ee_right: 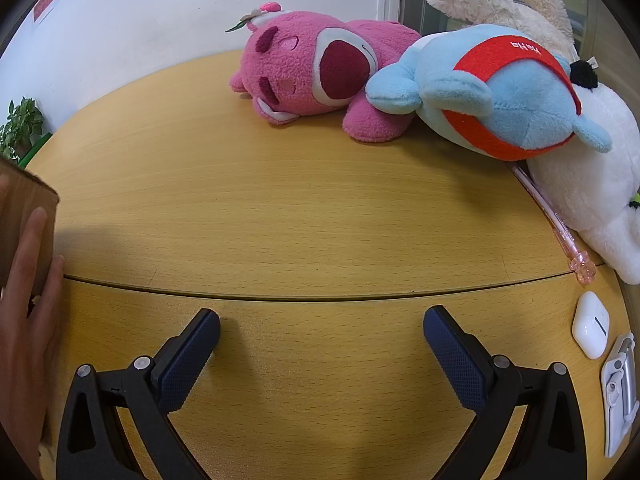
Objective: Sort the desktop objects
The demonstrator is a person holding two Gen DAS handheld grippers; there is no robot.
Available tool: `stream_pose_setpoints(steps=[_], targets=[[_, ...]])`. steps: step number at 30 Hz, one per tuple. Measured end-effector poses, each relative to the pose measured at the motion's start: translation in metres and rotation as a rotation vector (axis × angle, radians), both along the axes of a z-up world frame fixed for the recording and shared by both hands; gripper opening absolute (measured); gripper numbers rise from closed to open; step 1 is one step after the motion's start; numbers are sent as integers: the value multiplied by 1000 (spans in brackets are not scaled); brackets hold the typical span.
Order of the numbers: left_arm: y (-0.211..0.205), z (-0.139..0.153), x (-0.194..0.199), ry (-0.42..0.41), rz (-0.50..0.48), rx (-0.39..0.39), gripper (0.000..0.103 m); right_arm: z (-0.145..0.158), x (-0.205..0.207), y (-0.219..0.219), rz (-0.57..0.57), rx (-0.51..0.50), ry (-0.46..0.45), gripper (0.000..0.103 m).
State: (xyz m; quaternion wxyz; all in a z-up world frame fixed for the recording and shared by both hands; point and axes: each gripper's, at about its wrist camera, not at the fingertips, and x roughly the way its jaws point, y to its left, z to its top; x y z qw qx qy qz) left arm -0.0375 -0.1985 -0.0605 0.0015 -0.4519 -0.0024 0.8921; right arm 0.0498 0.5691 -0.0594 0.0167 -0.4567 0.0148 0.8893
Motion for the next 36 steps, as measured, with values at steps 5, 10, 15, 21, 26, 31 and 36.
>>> stream_pose_setpoints(steps=[5, 10, 15, 21, 26, 31, 36], targets=[[0, 0, 0, 0, 1, 0, 103, 0, 0, 0, 0, 0, 0, 103], [0, 0, 0, 0, 2, 0, 103, -1, -1, 1, 0, 0, 0, 103], [0, 0, 0, 0, 2, 0, 103, -1, -1, 1, 1, 0, -1, 103], [0, 0, 0, 0, 3, 0, 103, -2, -4, 2, 1, -1, -1, 103], [0, 0, 0, 0, 4, 0, 103, -2, -4, 3, 2, -1, -1, 103], [0, 0, 0, -1, 5, 0, 103, -2, -4, 3, 2, -1, -1, 103], [0, 0, 0, -1, 5, 0, 103, -2, -3, 3, 2, -1, -1, 103]])
